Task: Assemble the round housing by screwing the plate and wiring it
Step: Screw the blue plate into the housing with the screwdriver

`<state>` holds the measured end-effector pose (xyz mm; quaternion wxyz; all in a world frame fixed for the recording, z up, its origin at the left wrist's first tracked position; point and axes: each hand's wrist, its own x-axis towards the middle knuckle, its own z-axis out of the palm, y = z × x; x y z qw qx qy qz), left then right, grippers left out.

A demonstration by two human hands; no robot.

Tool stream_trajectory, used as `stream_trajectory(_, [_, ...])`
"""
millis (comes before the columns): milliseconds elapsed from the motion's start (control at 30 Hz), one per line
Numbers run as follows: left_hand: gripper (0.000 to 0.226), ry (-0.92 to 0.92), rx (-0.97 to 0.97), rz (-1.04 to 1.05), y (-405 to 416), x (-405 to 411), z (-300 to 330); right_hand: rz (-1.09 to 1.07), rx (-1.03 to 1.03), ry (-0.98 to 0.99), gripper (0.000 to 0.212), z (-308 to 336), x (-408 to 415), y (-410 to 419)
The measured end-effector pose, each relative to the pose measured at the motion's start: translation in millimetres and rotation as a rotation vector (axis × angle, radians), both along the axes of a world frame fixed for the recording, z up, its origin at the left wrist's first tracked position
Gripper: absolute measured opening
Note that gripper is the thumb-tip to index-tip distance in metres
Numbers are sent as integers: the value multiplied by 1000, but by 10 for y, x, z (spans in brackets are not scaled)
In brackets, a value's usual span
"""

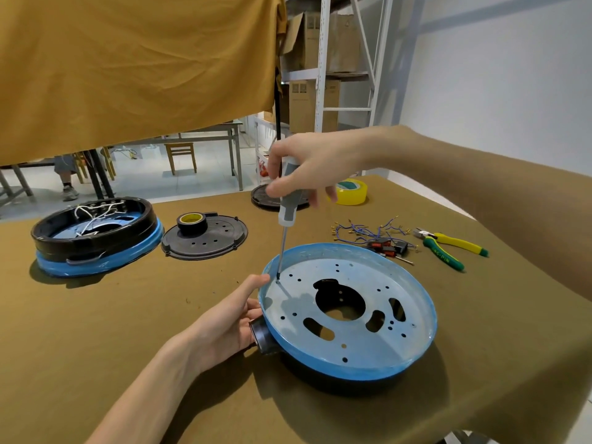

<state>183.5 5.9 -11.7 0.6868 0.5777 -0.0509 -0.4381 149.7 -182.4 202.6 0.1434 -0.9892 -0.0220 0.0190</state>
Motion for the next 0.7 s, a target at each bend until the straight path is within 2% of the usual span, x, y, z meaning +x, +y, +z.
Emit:
stream_trajectory(67, [78, -17, 15, 3, -3, -3, 1, 19, 74, 60, 24, 48, -24, -21])
stream_trajectory(133, [81, -20, 18, 5, -5, -14, 14, 4, 23, 16, 20, 16, -19, -17])
stream_trajectory(200, [80, -22, 24, 11, -1, -19, 20, -39, -56, -24, 33, -14, -12, -3])
stream_trajectory(333, [81, -12, 27, 14, -3, -22, 27, -38, 115, 95, 38, 58, -82, -48])
stream_trajectory(400, [84, -11, 28, 19, -6, -26, 30, -43, 65, 69, 28, 42, -87, -31])
stream_trajectory(467, [86, -7, 32, 23, -6, -31, 35, -62, -43, 10, 36, 18, -79, 14])
stream_trajectory(600, [81, 1, 26, 27, -10, -36, 43, -19, 43, 62, 36, 42, -127, 48])
stream_trajectory(700, [75, -7, 25, 27, -16, -35, 35, -23, -70, 9, 28, 12, -110, 88])
